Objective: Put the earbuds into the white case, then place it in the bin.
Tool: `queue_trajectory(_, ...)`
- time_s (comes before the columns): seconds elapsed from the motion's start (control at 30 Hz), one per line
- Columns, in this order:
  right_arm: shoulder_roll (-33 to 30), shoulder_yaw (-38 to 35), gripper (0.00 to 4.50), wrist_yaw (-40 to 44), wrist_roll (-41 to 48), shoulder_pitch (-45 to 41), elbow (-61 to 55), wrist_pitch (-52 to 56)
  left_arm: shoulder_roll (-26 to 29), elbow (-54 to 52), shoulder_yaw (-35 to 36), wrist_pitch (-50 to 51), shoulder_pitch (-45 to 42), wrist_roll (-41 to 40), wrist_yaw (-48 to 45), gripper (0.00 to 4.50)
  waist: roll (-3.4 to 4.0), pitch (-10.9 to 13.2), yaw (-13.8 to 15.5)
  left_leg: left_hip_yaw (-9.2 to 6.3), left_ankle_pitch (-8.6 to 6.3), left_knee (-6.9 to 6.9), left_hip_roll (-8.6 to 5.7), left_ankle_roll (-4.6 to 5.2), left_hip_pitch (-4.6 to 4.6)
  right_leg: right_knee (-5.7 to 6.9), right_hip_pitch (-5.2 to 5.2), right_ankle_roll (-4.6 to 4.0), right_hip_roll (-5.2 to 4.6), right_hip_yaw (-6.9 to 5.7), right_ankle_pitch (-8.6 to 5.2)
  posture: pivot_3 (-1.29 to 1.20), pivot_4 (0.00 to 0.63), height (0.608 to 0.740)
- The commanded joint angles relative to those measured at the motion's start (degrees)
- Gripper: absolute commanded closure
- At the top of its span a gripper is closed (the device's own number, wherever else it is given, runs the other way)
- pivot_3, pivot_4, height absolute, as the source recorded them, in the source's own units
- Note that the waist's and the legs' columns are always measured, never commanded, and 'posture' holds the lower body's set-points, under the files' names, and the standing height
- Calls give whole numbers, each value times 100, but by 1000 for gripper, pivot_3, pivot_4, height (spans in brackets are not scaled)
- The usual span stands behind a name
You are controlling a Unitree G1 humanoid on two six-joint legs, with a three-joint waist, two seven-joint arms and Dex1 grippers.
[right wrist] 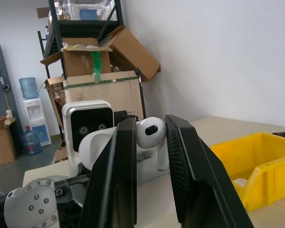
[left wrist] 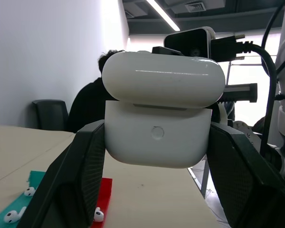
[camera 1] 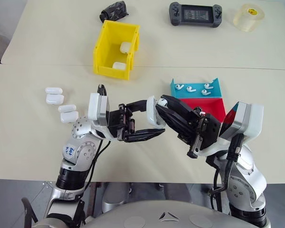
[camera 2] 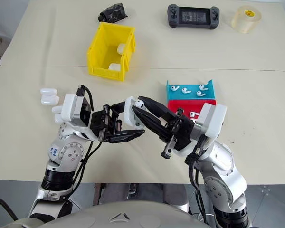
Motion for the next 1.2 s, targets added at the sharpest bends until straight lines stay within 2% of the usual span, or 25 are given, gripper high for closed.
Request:
queue_trajectory(0.03,16,94,3995,86,-66,70,-12,-213,-25,-284,-25,-17,55,-184,-82,1704,0,0,0,0,0,-1,0,0,0,-1,0,0,0,0,0,0,150,740)
queue_trajectory(0.53,-624,55,3995,385,33,277,88,-109,-185,-337,24,-122,141,-144,25,1704,-1,1,2,0,-1,-2,1,1,0,-7,2,-1,-2,1,-1,0,150,740)
queue_trajectory(1.03,-717,-76,3995,609,-36,-3,472,-321,-165,-434,57,-171,86,-176,104,1704,-2,1,3,-1,-1,-3,2,1,0,-9,3,-1,-3,1,-1,0,150,740)
queue_trajectory(1.2,-811,-184,3995,624,324,-119,511,-76,-204,-379,2,-266,126,-110,30,1704,-2,1,2,-1,-1,-3,2,2,0,-10,3,-1,-3,1,-1,0,150,740)
